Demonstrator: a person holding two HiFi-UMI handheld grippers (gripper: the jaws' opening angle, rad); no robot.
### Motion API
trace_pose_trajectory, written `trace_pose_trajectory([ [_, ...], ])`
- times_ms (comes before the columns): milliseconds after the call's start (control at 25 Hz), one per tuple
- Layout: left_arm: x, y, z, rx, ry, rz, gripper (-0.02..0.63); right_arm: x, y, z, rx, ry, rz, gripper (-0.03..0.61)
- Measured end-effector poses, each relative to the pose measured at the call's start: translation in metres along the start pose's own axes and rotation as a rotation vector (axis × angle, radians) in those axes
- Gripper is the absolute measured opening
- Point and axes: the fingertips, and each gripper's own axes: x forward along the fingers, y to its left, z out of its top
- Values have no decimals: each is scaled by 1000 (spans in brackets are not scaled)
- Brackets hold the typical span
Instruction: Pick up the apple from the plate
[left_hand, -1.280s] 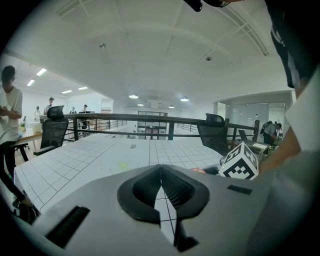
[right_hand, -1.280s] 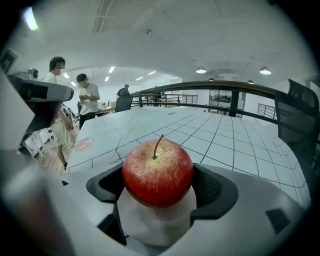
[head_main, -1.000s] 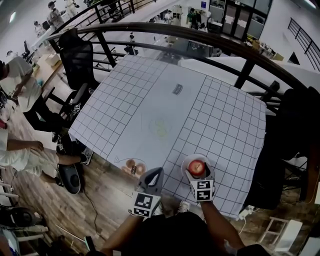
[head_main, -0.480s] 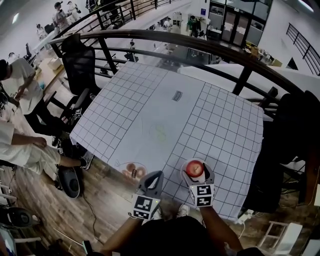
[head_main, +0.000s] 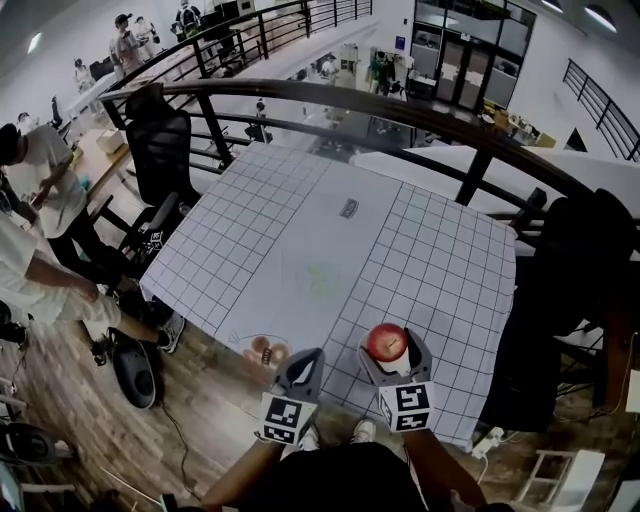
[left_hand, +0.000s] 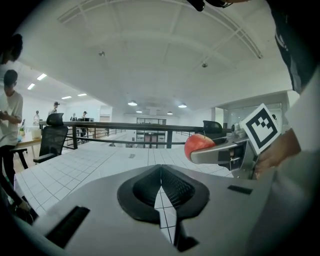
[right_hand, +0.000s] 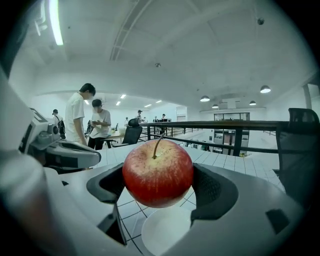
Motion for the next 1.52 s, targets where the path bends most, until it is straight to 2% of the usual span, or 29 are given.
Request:
trace_pose_trajectory([
  [280, -10, -9, 26, 3, -53, -22, 21, -27, 3, 39, -19, -113, -40, 426],
  [560, -18, -15, 35, 26, -70, -39, 23, -53, 6, 57, -22, -207, -99, 426],
  [960, -26, -21, 37, 30, -85, -61, 22, -69, 9, 65, -52, -239, -149, 426],
  [1520, -34, -22, 42, 27, -104, -65, 22, -75, 14, 62, -51, -239, -159, 426],
])
